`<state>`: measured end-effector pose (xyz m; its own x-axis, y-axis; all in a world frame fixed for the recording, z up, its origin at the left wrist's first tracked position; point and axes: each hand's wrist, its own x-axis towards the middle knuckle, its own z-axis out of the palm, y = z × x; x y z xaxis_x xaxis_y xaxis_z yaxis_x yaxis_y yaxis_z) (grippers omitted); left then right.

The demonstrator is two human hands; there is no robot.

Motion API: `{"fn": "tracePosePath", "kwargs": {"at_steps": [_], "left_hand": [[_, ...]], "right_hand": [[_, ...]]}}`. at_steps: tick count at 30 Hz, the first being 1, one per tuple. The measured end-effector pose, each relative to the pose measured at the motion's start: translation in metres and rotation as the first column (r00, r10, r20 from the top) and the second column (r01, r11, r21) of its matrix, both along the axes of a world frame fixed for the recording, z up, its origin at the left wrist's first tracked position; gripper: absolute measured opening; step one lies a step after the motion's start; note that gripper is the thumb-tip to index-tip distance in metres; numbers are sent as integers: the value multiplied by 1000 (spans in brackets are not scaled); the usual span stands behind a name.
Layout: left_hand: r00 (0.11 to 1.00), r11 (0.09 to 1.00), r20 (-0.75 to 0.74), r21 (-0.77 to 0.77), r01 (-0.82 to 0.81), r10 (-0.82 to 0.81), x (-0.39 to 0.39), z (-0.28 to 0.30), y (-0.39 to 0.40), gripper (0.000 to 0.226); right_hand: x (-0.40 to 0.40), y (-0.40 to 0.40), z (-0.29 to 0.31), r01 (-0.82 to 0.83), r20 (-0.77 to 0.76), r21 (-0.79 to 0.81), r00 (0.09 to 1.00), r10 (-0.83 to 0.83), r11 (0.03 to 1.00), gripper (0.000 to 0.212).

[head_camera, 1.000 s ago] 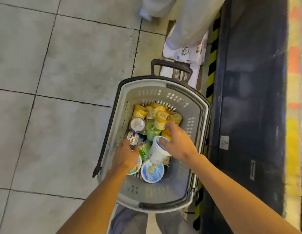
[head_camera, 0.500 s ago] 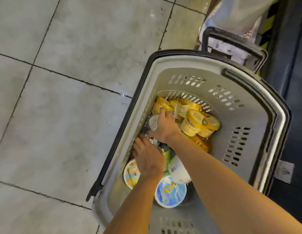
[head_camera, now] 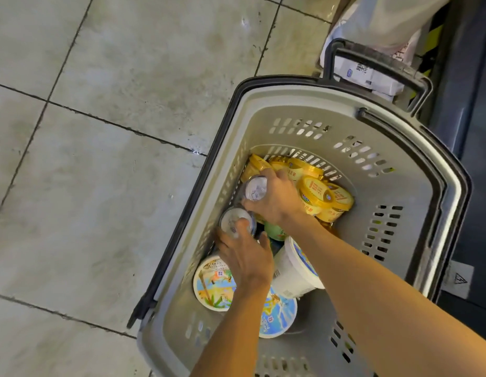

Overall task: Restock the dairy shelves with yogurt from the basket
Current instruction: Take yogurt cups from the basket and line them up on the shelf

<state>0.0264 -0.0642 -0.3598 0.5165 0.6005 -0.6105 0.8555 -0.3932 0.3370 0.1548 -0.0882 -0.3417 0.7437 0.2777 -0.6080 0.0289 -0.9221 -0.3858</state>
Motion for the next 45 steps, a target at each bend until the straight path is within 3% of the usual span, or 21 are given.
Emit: {"fn": "tracePosePath", "kwargs": {"at_steps": [3, 8, 12, 16, 19, 25, 39, 45], "left_hand": [[991, 990, -64, -79, -120, 115, 15, -8, 7, 37], [972, 958, -2, -167, -234, 237, 26, -18, 19, 72], [981, 967, -32, -165, -192, 189, 30, -27, 14, 85], [994, 989, 7, -95, -112, 113, 37, -41, 16, 66], [998, 997, 49, -65, -29, 32, 42, -54, 21, 64], [989, 998, 143, -39, -44, 49, 40, -57, 20, 70], [965, 981, 224, -163, -102, 137, 20, 19, 36, 81], [952, 976, 279, -207, -70, 127, 14, 79, 44, 78]], "right_hand": [[-2, -12, 6, 44, 30, 60, 999, -46, 997, 82], [-11, -24, 14, 99, 32, 118, 994, -103, 988, 85], [-22, -29, 19, 159, 24, 171, 986, -166, 972, 88], [-33, -38, 26, 214, 35, 220, 973, -227, 952, 88], [-33, -50, 28, 196, 60, 226, 975, -215, 954, 92], [-36, -66, 33, 122, 79, 247, 986, -146, 961, 90], [-31, -86, 58, 262, 34, 297, 958, -284, 918, 89], [-36, -105, 109, 368, -14, 343, 922, -386, 865, 77]]}}
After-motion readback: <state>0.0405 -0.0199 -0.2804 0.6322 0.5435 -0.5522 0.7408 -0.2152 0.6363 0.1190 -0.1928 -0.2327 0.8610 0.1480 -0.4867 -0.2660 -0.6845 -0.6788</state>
